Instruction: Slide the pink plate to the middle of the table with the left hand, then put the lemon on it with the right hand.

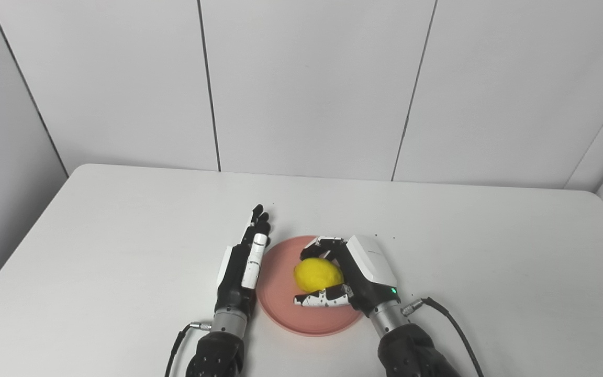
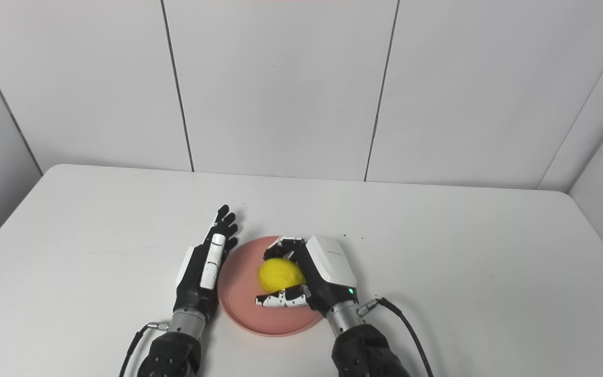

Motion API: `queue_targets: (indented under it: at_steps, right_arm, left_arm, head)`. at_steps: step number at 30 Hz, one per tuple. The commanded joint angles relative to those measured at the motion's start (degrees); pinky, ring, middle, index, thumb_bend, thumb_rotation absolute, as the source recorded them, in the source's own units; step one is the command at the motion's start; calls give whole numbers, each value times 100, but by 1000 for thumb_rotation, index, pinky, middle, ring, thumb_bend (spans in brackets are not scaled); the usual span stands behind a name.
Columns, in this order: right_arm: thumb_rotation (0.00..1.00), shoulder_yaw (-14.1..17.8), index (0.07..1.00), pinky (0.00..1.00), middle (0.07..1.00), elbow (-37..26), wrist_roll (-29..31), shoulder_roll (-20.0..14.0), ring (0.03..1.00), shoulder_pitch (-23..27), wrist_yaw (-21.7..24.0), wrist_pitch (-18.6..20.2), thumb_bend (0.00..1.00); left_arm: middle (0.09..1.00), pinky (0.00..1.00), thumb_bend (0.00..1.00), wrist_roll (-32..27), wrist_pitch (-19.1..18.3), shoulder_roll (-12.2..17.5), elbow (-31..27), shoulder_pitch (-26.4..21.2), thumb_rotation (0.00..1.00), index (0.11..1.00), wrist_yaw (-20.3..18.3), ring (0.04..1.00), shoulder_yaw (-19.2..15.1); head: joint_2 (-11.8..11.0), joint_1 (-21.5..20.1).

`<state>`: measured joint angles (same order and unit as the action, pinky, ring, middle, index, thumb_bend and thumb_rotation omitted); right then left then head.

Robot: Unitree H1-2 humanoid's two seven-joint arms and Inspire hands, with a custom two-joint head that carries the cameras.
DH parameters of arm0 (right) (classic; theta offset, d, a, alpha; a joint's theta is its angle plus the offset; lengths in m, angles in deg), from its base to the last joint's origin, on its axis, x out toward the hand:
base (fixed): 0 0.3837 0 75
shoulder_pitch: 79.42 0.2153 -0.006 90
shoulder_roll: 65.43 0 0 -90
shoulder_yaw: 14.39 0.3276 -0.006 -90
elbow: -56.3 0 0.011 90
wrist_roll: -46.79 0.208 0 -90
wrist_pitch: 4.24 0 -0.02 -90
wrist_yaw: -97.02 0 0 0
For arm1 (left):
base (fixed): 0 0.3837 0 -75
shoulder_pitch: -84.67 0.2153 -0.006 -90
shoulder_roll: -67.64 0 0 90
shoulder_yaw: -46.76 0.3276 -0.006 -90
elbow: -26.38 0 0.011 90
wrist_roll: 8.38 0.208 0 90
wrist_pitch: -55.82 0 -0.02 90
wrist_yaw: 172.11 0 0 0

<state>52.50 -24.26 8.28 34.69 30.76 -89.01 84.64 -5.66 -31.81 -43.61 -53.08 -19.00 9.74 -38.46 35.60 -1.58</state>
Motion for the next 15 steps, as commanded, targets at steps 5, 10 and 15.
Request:
queue_targets:
  at_steps: [5, 10, 15]
  right_arm:
    - [87, -5, 730, 744, 756, -209, -159, -33, 784, 183, -178, -354, 644]
    - [342, -15, 842, 908, 856, -360, -164, -55, 891, 142, -182, -413, 673]
    - [518, 48, 877, 988, 921, -551, -10, -64, 951, 45, -144, -580, 688]
  left_arm:
    - [972, 938, 628, 73, 52, -49, 15, 51, 1000, 951, 13, 952, 27]
    - [959, 914, 644, 316, 11, -22, 28, 36, 1000, 937, 144, 932, 52]
    - [960, 931, 683, 482, -65, 34, -17, 39, 1000, 937, 145, 939, 91]
  head:
    - [5, -7]
    - [5, -17]
    - [29, -16]
